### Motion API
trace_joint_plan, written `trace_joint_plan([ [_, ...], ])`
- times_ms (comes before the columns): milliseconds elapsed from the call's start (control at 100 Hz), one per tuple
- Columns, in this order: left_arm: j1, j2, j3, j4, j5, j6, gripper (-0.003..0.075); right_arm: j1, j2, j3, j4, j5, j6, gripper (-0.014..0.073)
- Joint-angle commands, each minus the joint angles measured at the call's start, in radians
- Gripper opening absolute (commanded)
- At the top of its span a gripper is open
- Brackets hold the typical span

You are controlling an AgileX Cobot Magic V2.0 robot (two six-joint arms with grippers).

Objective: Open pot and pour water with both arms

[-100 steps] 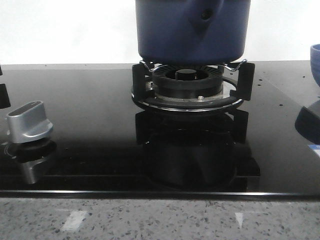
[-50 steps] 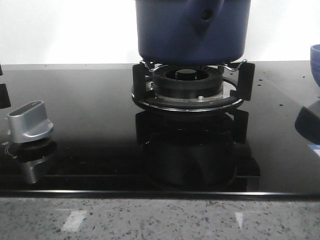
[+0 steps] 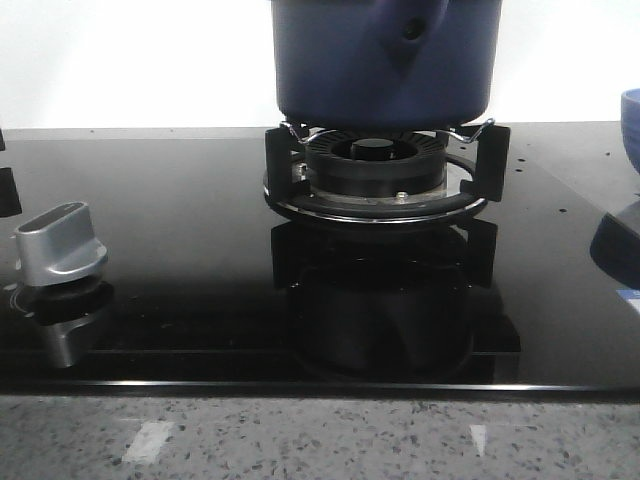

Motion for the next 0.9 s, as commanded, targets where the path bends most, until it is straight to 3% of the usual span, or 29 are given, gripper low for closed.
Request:
trace_joint_plan([
  [0, 0.004, -0.096, 0.054, -0.030, -0.136, -0.009, -0.0020, 0.021, -0.095, 0.032, 0.051, -0.099, -0.105, -0.0046],
  [280, -0.009, -0.390, 0.444, -0.032, -0.440, 0.072, -0.0020, 0.021, -0.352, 0.340, -0.001, -0.318, -0.239, -0.0046],
  [360, -0.035, -0.476, 0.572, -0.091, -0.503, 0.164, -0.0020, 0.021, -0.429, 0.458, -0.001, -0.345, -0.253, -0.0046],
  [550, -0.067, -0.694, 0.852, -0.323, -0.538, 0.366, -0.0020, 0.028, -0.631, 0.701, 0.002, -0.428, -0.282, -0.0046],
  [690, -0.067, -0.816, 0.979, -0.440, -0.577, 0.370, -0.0020, 0.028, -0.748, 0.807, 0.024, -0.452, -0.282, -0.0047],
  [890, -0.067, -0.894, 1.029, -0.452, -0.579, 0.370, -0.0020, 0.029, -0.795, 0.845, 0.025, -0.448, -0.282, -0.0047],
])
